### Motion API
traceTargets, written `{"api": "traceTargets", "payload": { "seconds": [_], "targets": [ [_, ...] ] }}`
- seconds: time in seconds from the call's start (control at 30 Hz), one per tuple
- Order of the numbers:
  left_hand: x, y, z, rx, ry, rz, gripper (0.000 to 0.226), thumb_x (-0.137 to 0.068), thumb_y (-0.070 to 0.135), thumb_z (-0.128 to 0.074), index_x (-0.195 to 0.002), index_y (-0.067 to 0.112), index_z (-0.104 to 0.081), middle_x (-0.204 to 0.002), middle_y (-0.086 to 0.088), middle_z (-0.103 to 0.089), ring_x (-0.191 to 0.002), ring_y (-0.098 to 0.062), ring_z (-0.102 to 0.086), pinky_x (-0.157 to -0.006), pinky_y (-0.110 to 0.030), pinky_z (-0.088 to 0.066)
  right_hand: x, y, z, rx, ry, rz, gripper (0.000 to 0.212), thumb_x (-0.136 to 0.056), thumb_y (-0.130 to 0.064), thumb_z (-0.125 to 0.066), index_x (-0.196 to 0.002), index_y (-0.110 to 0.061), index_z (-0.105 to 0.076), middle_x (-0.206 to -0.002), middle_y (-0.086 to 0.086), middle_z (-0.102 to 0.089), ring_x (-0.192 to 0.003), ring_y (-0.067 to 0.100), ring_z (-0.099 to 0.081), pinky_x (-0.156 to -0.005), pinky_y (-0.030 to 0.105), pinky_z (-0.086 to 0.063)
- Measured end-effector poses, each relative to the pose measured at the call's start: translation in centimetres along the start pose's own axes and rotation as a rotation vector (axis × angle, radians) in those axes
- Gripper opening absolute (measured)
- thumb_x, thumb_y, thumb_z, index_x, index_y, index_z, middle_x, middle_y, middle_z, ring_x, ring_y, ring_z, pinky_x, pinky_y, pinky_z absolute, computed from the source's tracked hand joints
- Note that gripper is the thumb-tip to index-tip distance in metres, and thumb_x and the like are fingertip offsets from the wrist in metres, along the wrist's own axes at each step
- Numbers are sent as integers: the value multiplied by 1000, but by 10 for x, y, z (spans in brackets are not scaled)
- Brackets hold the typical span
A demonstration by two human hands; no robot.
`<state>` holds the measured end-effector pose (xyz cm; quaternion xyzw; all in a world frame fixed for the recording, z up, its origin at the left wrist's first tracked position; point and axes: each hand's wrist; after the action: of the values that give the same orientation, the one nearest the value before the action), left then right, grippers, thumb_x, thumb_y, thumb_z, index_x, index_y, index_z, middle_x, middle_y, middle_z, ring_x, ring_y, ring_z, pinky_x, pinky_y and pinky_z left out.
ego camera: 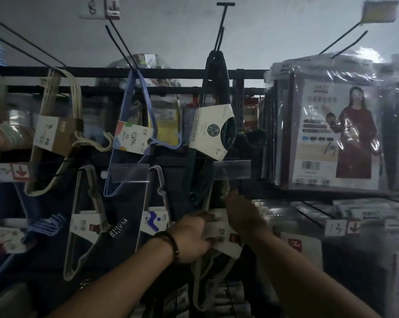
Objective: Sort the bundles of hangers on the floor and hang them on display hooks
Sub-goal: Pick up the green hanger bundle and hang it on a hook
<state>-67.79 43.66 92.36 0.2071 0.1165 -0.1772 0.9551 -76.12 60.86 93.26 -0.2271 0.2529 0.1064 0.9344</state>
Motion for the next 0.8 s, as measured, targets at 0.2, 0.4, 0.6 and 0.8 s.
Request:
{"api": "traceTargets", "payload": {
  "seconds": [0.2, 0.4, 0.6, 0.8],
  "targets": [
    [9, -21, -11, -99, -9, 84, 44, -84, 57, -56, -125, 44, -61, -129, 15, -59, -120, -10, -59, -106, -31, -51, -24, 6, -21, 8, -43, -67, 40, -111, -27, -38, -142, -2, -44, -136, 20, -56, -120, 38, -60, -96, 47, -51],
    [28, -34, -15, -171, 55, 130, 34, -93, 42, -61, -126, 36, -65, -131, 8, -62, -118, -12, -60, -105, -26, -49, -11, 15, -60, 116, 112, -70, 62, -96, -42, -68, -133, -5, -35, -129, 22, -46, -106, 40, -59, -76, 44, -55],
    [97, -34, -19, -247, -26, 278, 32, -94, 48, -60, -124, 38, -66, -123, 8, -70, -112, -16, -67, -93, -28, -55, 71, -10, -75, 92, 164, 168, 43, -86, -14, -66, -125, -6, -51, -118, 21, -51, -95, 42, -58, -71, 45, -55],
    [263, -44, -22, -319, -160, 450, 29, -98, 57, -53, -116, 36, -61, -119, 10, -69, -108, -17, -66, -86, -33, -56, 200, -105, -92, -54, -263, 520, 30, -100, -31, -54, -127, -21, -47, -121, 6, -53, -95, 36, -64, -71, 45, -57]
  ]
}}
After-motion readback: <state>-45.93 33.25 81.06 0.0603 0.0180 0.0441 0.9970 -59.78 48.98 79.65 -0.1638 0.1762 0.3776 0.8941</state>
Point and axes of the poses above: each hand's wrist, its own x-axis away from the middle knuckle, its own z-axis out of the back of the hand, y = z × x
